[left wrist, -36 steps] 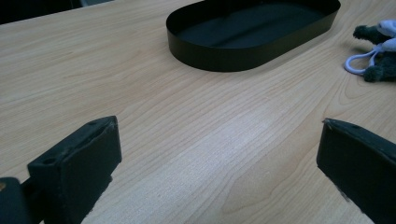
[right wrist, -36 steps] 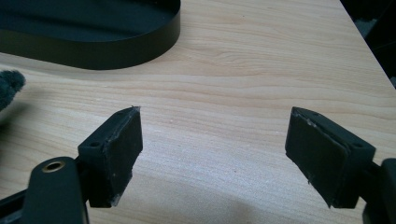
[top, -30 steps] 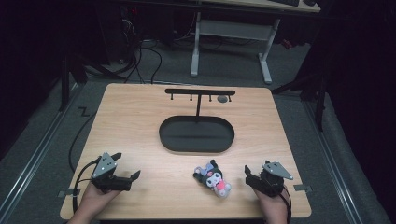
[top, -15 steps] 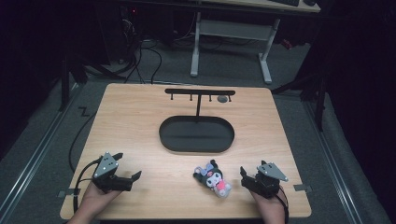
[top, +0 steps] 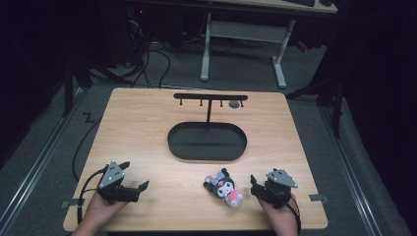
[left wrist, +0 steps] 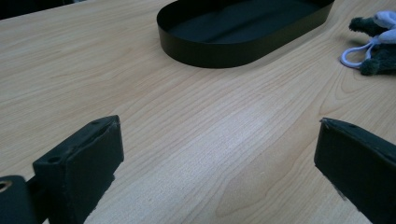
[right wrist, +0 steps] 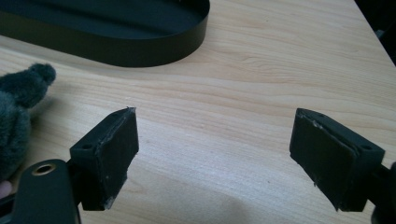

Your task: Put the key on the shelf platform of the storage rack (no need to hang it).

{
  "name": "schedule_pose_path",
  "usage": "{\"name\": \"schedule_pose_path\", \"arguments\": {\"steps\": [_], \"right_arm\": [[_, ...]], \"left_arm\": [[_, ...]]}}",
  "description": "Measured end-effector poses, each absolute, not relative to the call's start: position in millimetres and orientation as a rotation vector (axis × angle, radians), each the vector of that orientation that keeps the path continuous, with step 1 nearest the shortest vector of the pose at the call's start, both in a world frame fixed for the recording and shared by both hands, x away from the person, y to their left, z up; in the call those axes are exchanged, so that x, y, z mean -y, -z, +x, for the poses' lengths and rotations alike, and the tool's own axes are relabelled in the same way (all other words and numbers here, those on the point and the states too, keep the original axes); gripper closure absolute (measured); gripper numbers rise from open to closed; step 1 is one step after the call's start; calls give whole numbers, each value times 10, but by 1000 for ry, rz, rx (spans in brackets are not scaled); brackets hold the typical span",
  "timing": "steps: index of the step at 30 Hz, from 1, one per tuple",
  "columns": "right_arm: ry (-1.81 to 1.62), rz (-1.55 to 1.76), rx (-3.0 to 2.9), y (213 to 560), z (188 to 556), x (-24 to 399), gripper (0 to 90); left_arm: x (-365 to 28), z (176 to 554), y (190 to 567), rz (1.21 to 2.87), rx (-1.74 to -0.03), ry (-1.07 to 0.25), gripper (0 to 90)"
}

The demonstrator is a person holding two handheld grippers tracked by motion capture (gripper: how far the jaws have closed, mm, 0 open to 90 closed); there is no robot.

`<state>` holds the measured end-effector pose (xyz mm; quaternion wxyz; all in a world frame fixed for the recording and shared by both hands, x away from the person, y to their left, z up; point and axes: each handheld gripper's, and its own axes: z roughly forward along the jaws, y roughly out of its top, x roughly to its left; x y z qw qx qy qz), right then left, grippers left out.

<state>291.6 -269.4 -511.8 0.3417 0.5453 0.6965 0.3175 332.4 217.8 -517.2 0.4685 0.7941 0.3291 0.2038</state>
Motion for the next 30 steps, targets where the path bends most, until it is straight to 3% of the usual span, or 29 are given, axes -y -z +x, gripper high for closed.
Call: {"name": "schedule_pose_path", "arguments": {"steps": [30], "right_arm": [[-651, 1456, -2144, 4890, 3147, 2514, 129]], "left_arm": [[-2172, 3344, 5226, 1955, -838, -487, 20]]}}
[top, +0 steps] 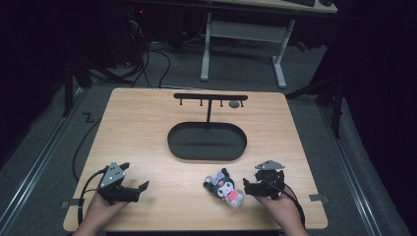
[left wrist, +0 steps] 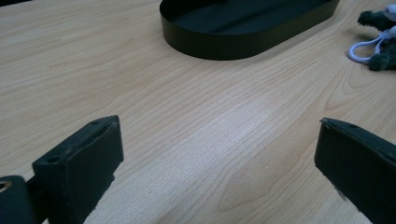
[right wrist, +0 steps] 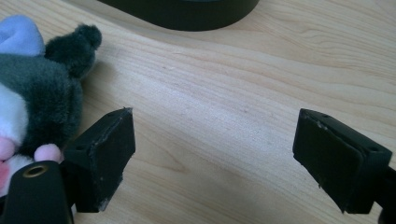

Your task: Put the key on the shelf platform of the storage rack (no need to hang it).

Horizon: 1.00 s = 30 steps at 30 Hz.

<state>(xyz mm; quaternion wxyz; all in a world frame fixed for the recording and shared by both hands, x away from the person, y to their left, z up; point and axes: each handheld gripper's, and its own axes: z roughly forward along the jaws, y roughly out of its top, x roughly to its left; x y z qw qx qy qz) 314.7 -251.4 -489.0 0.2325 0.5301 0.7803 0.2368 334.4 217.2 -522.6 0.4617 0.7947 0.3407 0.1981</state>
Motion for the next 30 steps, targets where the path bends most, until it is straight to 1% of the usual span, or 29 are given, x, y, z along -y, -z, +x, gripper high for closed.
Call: {"name": "schedule_pose_path", "arguments": {"steps": [17, 30], "right_arm": [[-488, 1484, -2307, 4785, 3237, 2482, 132], [-367, 1467, -2414, 4694, 3229, 2480, 147]], "left_arm": [[-2191, 3323, 5214, 1945, -833, -478, 20], [-2172, 3327, 5220, 1957, -831, -475, 20]]}}
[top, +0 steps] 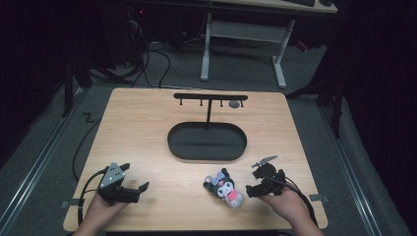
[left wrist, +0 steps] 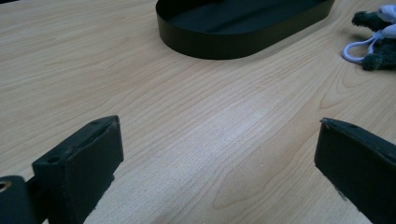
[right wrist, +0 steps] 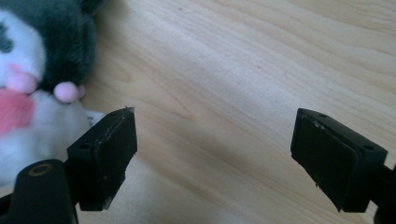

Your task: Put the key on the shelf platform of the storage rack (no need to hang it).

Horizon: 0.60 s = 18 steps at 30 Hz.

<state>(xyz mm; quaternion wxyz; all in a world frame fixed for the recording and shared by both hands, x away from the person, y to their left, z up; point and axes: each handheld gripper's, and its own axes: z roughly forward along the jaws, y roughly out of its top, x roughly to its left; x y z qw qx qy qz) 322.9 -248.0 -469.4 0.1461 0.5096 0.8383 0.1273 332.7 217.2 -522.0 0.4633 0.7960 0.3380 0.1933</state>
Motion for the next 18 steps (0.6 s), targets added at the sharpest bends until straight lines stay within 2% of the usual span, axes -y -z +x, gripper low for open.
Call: {"name": "schedule_pose_path", "arguments": {"steps": [18], "right_arm": [[-352, 1428, -2496, 4459, 3173, 2338, 152]], "left_arm": [[-2173, 3359, 5239, 1972, -856, -474, 16]]}}
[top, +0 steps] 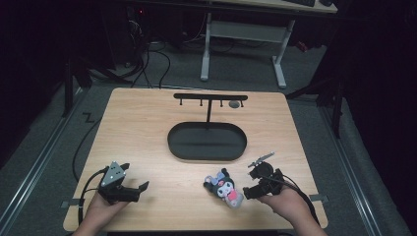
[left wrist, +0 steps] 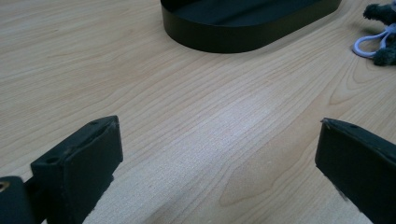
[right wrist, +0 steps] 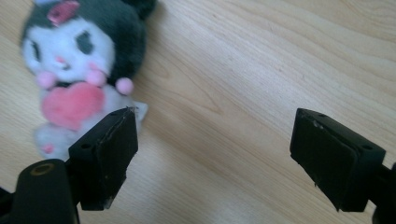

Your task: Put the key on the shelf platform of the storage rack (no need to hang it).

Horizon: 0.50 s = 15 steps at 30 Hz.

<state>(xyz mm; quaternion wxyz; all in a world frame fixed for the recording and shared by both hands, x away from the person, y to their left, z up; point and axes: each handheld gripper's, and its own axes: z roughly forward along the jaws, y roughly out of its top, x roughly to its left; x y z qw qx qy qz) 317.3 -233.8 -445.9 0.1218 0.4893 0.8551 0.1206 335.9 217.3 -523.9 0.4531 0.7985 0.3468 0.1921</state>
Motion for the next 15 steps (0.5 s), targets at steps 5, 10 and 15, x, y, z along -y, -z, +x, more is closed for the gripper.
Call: {"name": "schedule_pose_path", "arguments": {"steps": [5, 10, 15], "right_arm": [[-386, 1410, -2495, 4357, 3116, 2245, 151], [-421, 1399, -2510, 4321, 3062, 2159, 152], [-414, 1381, -2541, 4381, 3037, 2042, 152]], "left_arm": [[-2161, 3358, 5236, 1971, -851, -476, 16], [-2150, 3354, 5239, 1982, -842, -472, 16], [-2138, 3354, 5238, 1978, -840, -472, 16]]}}
